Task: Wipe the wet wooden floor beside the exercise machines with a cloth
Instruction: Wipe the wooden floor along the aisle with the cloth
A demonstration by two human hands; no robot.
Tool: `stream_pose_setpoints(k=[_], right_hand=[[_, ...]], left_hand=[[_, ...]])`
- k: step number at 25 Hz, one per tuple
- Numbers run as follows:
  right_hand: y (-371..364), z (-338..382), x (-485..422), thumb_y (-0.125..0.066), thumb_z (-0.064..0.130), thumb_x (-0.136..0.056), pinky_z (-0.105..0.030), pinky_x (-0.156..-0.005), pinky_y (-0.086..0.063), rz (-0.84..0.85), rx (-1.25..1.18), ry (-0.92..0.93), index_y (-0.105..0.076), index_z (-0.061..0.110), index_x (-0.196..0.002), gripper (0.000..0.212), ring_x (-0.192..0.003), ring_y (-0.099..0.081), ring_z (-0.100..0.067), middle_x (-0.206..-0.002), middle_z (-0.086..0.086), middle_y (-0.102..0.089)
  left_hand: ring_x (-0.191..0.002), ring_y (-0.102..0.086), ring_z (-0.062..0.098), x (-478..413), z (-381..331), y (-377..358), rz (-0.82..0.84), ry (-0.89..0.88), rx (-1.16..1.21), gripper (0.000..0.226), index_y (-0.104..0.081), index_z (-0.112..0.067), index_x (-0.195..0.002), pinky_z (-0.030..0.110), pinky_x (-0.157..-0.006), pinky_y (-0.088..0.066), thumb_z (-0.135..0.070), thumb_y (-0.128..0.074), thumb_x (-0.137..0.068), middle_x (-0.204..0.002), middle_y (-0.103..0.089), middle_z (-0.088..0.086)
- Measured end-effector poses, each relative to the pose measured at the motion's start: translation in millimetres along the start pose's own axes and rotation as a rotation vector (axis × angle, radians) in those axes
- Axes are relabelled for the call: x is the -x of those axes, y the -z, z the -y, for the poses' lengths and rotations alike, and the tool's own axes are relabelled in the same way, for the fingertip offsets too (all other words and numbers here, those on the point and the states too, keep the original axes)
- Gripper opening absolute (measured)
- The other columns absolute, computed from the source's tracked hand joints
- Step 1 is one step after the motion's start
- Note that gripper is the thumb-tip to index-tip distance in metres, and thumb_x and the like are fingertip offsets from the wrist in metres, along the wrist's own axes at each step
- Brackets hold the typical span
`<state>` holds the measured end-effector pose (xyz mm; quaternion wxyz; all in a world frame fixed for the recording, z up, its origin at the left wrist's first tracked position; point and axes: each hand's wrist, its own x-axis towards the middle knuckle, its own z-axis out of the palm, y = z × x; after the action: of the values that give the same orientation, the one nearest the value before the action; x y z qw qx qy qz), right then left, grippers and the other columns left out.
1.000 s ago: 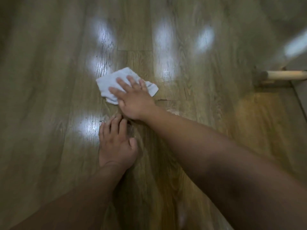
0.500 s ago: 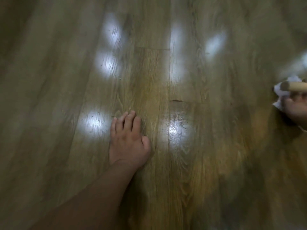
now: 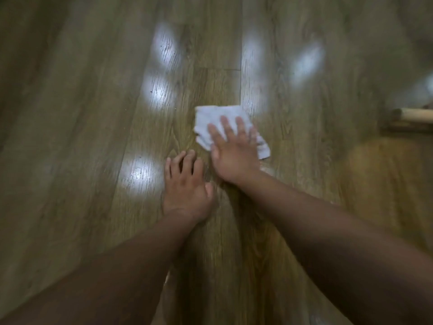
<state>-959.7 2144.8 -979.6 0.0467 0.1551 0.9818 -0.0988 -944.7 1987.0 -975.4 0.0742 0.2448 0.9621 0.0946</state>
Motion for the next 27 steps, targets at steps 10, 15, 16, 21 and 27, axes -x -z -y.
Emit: stream_pose_setpoints(k=[10,15,16,21,27], right_hand=[[18,-78,-36,-0.024,0.044,-0.106,-0.050,-0.124,0.002,0.076,-0.021,-0.151,-0.011,0.036,-0.159,0.055,-0.155,0.007,-0.028,-0.169,0.002,0.004],[-19,58,56,-0.025,0.039,-0.092,-0.059,-0.121,-0.006,0.075,0.013,0.253,-0.031,0.036,-0.154,0.063,-0.154,-0.007,-0.037,-0.167,-0.003,-0.017],[-30,77,99,-0.031,0.039,-0.090,-0.058,-0.121,-0.009,0.106,0.030,0.492,-0.038,0.035,-0.151,0.061,-0.153,-0.013,-0.037,-0.165,-0.003,-0.025],[-9,63,15,-0.038,0.043,-0.092,-0.046,-0.123,-0.010,0.290,0.008,0.862,-0.041,0.031,-0.150,0.060,-0.153,-0.017,-0.028,-0.163,0.000,-0.026],[15,85,-181,-0.028,0.045,-0.106,-0.055,-0.123,0.001,0.261,0.009,0.155,-0.012,0.039,-0.158,0.055,-0.154,0.009,-0.031,-0.169,0.001,0.004]], left_hand=[[-0.147,-0.018,0.033,44,173,62,0.224,-0.026,-0.207,0.086,-0.031,-0.021,-0.151,0.051,-0.117,-0.020,-0.069,-0.020,-0.081,-0.162,-0.023,0.007],[-0.151,-0.005,0.036,52,184,28,0.075,-0.104,-0.132,0.078,-0.025,-0.016,-0.155,0.060,-0.119,-0.001,-0.059,-0.025,-0.090,-0.164,-0.016,0.010],[-0.150,-0.010,0.037,53,185,26,0.055,-0.120,-0.129,0.077,-0.029,-0.015,-0.154,0.061,-0.118,-0.003,-0.057,-0.028,-0.089,-0.163,-0.020,0.011],[-0.150,-0.008,0.039,50,184,24,0.066,-0.125,-0.161,0.079,-0.029,-0.012,-0.153,0.065,-0.117,-0.005,-0.057,-0.029,-0.088,-0.163,-0.019,0.013],[-0.151,0.006,0.036,51,182,21,0.062,-0.123,-0.182,0.079,-0.015,-0.016,-0.157,0.064,-0.117,-0.002,-0.058,-0.022,-0.091,-0.165,-0.006,0.010]])
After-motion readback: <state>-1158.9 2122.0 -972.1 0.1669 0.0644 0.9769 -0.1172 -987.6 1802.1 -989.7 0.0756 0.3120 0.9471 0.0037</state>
